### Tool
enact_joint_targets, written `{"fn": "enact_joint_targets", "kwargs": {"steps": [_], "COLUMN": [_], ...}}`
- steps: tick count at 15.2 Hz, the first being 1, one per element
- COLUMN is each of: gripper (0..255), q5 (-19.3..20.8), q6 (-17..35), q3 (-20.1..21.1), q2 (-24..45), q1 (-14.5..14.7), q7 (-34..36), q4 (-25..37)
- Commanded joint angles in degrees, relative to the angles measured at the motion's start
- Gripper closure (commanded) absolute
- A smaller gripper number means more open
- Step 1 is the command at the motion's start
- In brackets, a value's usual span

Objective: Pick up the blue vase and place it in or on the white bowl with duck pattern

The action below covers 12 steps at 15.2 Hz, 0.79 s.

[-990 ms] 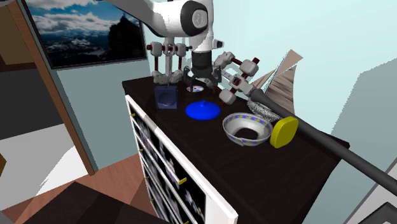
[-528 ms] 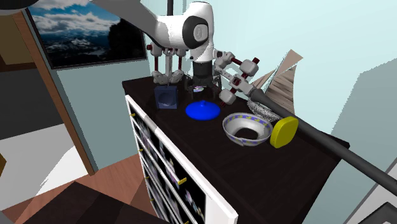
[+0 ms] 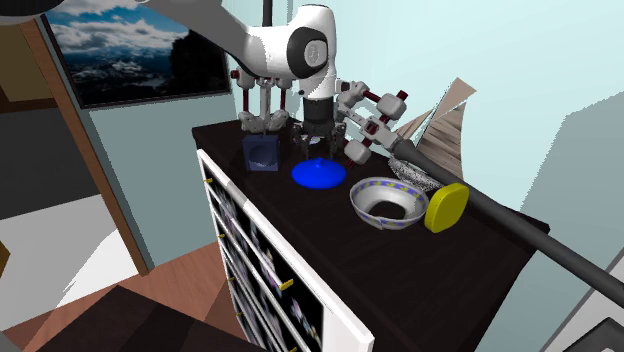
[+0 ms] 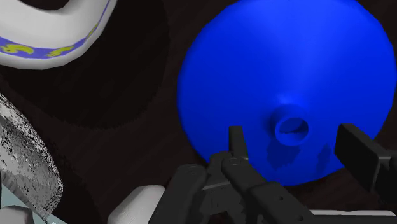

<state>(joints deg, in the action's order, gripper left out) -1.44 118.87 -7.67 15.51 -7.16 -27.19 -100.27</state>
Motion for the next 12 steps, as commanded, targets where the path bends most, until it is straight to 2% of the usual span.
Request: {"fn": "enact_joint_targets", "kwargs": {"steps": [1,9,12], "gripper": [255,255,255], "q5": [0.00,0.00,0.11], "q6": [0.00,0.01,-2.09], "q3": [0.00,0.00,-0.03], "q2": [0.00,0.00,-0.63], "q1": [0.00,0.00,0.02], "q7": [0.00,0.00,0.05], "q4": [0.00,-0.01,1.47]}}
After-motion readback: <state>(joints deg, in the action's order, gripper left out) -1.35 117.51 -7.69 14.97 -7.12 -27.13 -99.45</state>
